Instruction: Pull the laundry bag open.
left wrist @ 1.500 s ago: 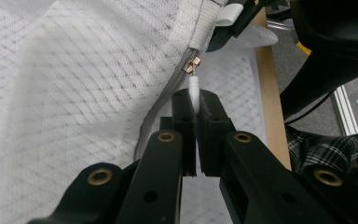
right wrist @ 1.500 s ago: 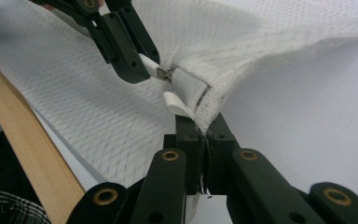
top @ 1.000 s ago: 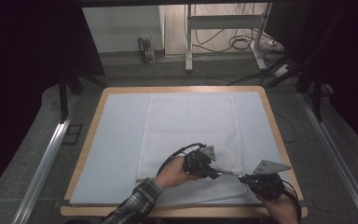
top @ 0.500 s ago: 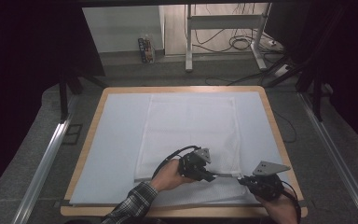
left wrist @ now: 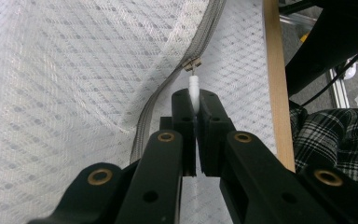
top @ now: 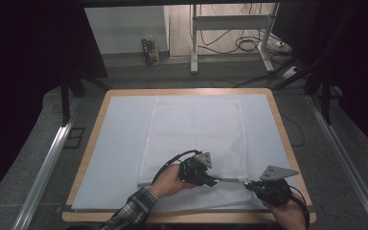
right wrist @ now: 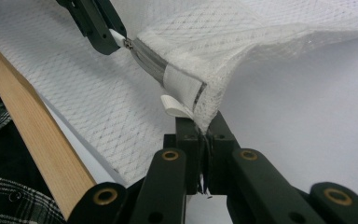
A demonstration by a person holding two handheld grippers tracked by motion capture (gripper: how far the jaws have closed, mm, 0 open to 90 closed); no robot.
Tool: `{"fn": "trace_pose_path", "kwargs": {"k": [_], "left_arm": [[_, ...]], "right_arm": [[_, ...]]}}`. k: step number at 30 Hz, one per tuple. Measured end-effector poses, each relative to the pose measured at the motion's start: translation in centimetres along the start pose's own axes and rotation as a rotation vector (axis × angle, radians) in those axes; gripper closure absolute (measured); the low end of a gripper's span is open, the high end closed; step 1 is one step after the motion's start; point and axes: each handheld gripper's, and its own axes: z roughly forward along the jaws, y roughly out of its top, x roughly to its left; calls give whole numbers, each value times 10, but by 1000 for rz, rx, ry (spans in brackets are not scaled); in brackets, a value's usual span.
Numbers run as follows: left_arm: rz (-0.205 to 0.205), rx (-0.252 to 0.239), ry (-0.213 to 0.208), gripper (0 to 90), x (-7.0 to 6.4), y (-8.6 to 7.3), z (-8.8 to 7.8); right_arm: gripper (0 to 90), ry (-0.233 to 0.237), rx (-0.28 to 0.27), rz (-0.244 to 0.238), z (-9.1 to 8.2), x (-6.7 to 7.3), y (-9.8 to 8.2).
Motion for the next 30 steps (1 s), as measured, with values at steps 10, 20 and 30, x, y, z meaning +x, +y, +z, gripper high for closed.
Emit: {"fn": "trace_pose_path", "kwargs": {"k": [10, 20, 30], "left_arm": [[-15, 10, 13, 876, 1, -10, -4], [-41, 22, 33, 875, 1, -22, -10], [-55, 13, 54, 874, -2, -31, -20]], "right_arm": [[856, -11, 8, 0, 0, -1, -1], [855, -20, 6, 17, -1, -3, -3], [855, -11, 1, 25, -1, -3, -4]]}}
